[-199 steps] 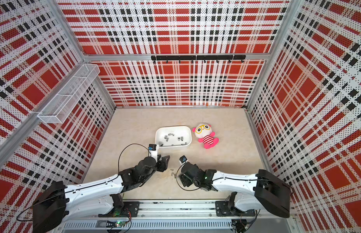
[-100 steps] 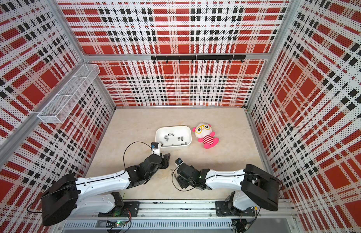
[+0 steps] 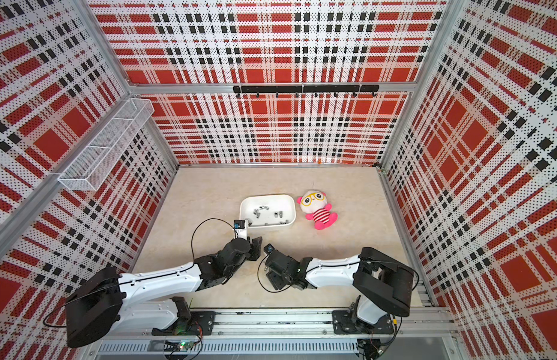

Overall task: Put the socket on the desktop into the storage box
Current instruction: Pick up the socket head from the center of the board.

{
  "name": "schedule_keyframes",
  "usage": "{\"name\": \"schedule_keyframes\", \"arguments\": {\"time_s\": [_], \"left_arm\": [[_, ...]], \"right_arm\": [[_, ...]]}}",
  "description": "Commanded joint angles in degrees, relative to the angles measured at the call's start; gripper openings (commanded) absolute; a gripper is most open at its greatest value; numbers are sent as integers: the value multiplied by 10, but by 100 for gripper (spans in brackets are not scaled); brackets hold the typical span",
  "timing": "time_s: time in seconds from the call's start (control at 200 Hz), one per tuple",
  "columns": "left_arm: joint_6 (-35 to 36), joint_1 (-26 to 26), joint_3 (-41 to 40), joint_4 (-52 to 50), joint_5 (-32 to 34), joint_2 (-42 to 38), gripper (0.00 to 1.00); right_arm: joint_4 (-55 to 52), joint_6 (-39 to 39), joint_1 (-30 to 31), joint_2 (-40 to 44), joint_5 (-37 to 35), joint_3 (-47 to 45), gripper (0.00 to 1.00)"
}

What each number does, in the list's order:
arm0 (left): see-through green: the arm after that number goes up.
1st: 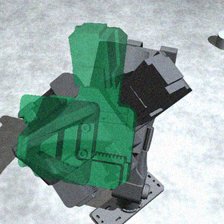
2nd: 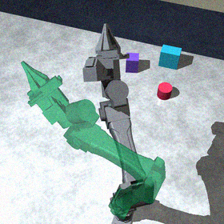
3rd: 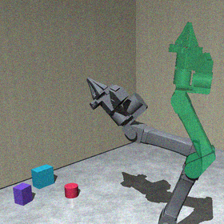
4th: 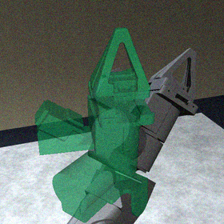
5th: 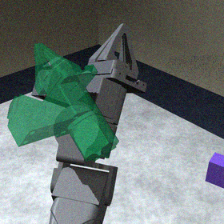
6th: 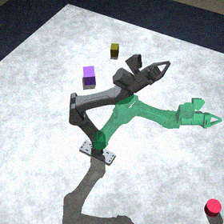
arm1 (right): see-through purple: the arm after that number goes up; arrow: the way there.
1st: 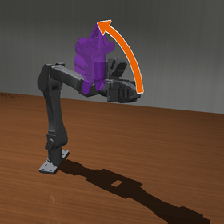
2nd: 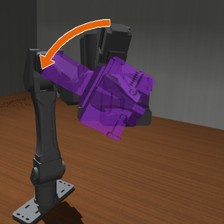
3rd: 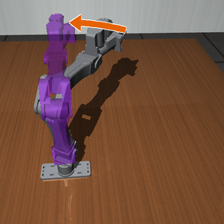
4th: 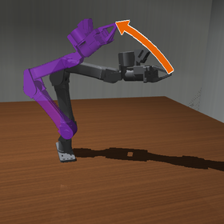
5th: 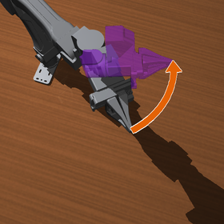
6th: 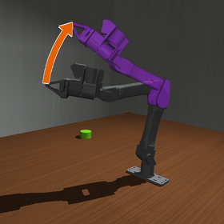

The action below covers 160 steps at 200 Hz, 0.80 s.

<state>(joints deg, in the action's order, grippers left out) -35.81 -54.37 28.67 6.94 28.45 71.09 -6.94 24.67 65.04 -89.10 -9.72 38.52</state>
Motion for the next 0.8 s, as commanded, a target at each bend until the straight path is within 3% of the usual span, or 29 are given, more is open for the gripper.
{"name": "schedule_keyframes", "arguments": {"time_s": [0.0, 0.797], "left_arm": [[0, 2, 13, -7, 9, -8, 58], [1, 1, 12, -6, 13, -14, 57]], "right_arm": [[-9, 3, 3, -9, -11, 4, 67], [-24, 14, 2, 4, -56, -7, 49]]}}
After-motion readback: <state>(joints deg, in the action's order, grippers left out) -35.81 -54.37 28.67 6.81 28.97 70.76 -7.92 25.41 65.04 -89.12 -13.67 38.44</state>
